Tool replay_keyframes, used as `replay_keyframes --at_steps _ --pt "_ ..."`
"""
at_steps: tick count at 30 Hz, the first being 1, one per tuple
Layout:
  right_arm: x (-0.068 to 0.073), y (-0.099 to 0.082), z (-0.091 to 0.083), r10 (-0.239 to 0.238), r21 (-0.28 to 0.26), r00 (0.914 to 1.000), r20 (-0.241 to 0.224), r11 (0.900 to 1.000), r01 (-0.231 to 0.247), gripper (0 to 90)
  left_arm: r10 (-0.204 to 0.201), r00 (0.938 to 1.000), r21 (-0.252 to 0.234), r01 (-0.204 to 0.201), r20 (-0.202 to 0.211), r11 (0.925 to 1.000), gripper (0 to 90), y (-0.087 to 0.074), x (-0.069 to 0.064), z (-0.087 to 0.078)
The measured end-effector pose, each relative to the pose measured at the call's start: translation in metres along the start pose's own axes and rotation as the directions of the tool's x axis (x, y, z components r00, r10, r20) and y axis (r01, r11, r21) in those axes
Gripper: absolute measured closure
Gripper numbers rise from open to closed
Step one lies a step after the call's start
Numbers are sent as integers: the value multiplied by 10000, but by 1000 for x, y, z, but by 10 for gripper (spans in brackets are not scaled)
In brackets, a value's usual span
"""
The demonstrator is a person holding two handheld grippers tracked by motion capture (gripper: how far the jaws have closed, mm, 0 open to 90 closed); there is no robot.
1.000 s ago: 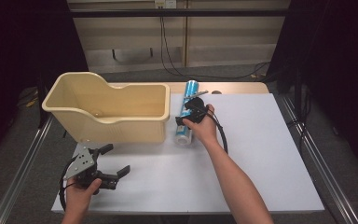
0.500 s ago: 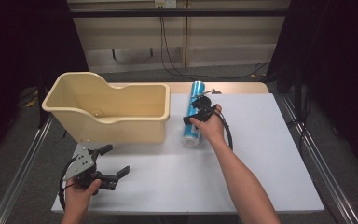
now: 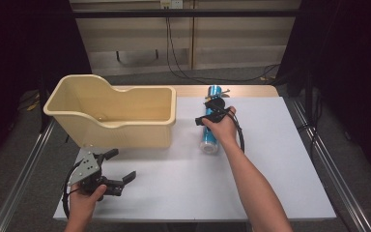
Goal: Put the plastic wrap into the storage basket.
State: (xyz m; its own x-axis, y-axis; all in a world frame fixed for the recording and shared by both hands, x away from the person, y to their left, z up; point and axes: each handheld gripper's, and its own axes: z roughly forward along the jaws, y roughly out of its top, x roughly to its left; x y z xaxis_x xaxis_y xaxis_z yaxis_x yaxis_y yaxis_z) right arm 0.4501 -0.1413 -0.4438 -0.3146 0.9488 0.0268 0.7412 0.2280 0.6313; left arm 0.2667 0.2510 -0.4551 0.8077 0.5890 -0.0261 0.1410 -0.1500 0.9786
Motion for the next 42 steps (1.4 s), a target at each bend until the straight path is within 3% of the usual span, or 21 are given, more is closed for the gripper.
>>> replay_keyframes --at_steps 2,5,8,10,12,16,18,23,25,26,29,32,35,38,41,42 --pt "-3 3 3 268 146 9990 359 9995 -273 54 1 10000 7 -1 20 10000 0 0 0 0" --pt "-12 7 6 799 353 9955 501 9960 -817 86 43 10000 55 -43 -8 10000 1 -1 1 -1" --pt "-23 10 10 1366 876 9882 693 9859 -1425 65 44 10000 111 -44 12 9999 0 -2 2 -1" --pt "-31 9 13 1817 1214 9802 784 9742 -1903 97 44 10000 146 -44 -1 9999 0 -3 2 -1" --pt "-32 9 14 1876 1317 9796 722 9718 -1958 99 60 10000 153 -60 -5 9999 0 -3 3 -2" --pt "-31 7 20 2208 1977 9751 223 9551 -2208 179 41 10000 188 -41 -14 9998 1 -3 2 -1" --pt "-30 7 20 2198 2070 9752 270 9532 -2205 181 69 10000 202 -69 -13 9998 0 -3 2 -1" --pt "-37 10 15 2816 2672 9594 160 9234 -2755 221 70 10000 200 -69 -33 9998 1 -3 2 -1" --pt "-40 12 12 2701 3082 9628 61 9155 -2588 232 92 9999 186 -90 -76 9998 0 -3 2 -2" --pt "-41 12 10 2379 3410 9713 -67 9136 -2214 247 127 9999 183 -126 -94 9998 1 -3 2 -2" --pt "-43 11 7 2198 3660 9753 -207 9095 -1972 261 104 9999 217 -102 -93 9997 1 -3 2 -3" --pt "-42 11 3 1672 4076 9858 -128 9011 -1476 267 107 9999 240 -105 -67 9997 1 -3 0 -3" --pt "-38 12 4 1299 4014 9915 20 9081 -1198 258 106 9999 222 -104 -78 9997 1 -3 0 -2" --pt "-36 14 7 1139 3644 9934 167 9245 -1121 251 149 9999 291 -148 -46 9995 1 -3 0 0" --pt "-33 15 14 1161 3603 9929 270 9253 -1180 241 125 9999 284 -126 11 9995 1 -3 1 1" --pt "-31 14 17 1217 3687 9921 304 9212 -1243 236 111 9999 286 -111 -3 9995 1 -3 1 2"
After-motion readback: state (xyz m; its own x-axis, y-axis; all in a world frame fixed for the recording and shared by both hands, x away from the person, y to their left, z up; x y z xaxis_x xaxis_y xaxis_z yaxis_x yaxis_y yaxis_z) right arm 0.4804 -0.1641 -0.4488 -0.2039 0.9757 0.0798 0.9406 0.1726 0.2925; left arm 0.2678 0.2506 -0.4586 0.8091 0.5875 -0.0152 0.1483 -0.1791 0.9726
